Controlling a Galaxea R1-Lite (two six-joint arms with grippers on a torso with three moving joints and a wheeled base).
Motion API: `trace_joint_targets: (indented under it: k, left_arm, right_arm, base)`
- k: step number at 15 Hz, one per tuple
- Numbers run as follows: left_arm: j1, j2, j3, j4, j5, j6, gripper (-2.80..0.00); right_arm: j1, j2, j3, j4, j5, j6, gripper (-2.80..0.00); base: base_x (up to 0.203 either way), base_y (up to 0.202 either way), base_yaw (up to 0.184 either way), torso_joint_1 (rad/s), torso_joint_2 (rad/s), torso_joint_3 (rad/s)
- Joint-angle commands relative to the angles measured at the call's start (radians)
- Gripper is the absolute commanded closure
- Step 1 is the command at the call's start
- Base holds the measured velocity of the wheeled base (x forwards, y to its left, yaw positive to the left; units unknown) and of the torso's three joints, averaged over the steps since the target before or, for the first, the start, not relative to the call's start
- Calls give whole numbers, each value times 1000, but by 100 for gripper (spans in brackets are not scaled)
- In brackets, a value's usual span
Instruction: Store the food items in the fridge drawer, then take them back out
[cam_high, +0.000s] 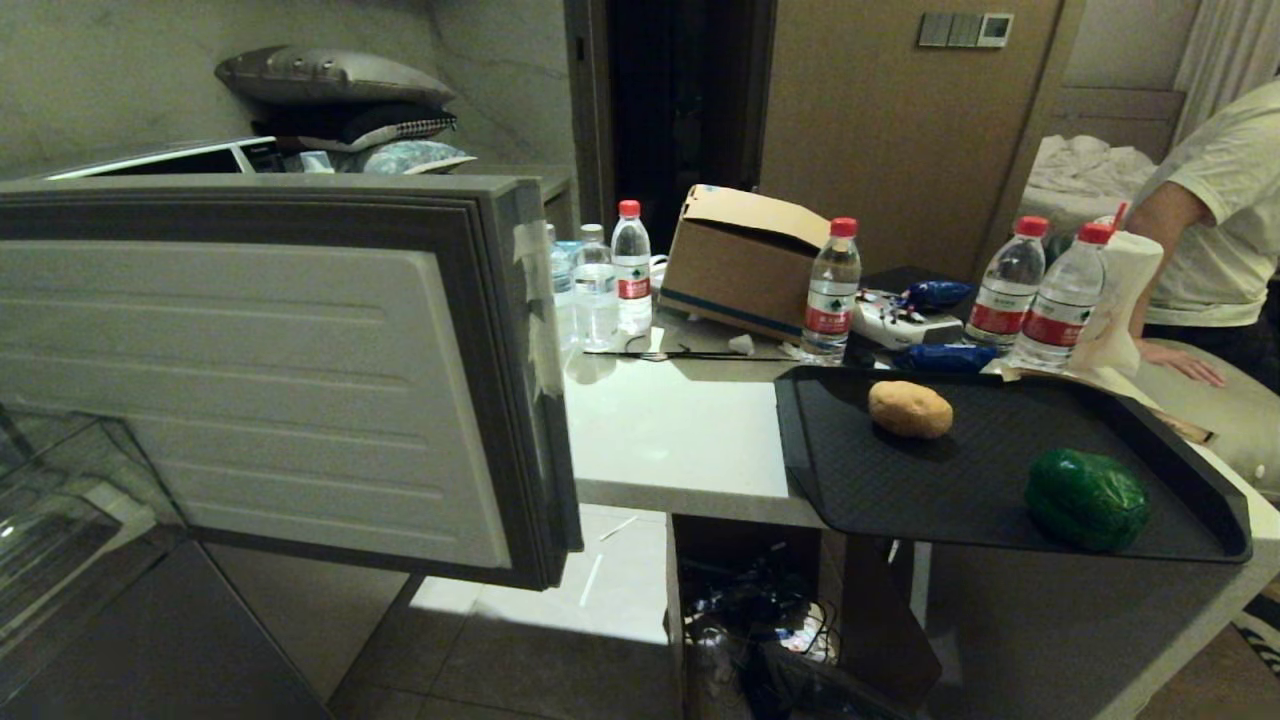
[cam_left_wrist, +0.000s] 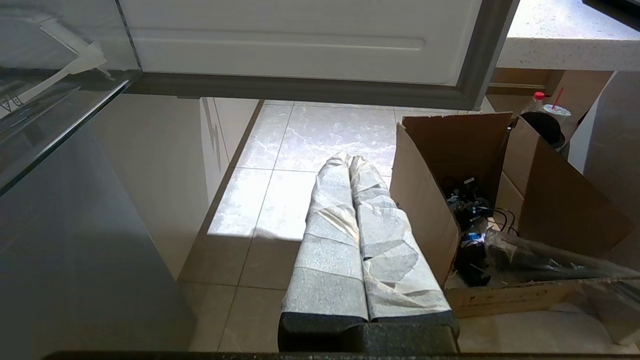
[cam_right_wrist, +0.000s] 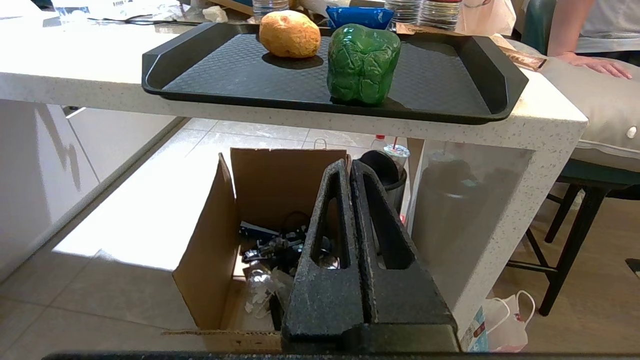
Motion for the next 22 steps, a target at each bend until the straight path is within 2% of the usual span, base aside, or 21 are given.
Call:
trace_joint_targets:
  k: [1,22]
  left_arm:
    - [0,2,0,1,0,0,0]
    - [0,2,0,0,0,0,0]
  right_arm:
    - [0,0,31,-1,0,0,0]
    - [0,0,31,-1,0,0,0]
  base:
    - [0,0,0,0,0,0]
    - [0,0,0,0,0,0]
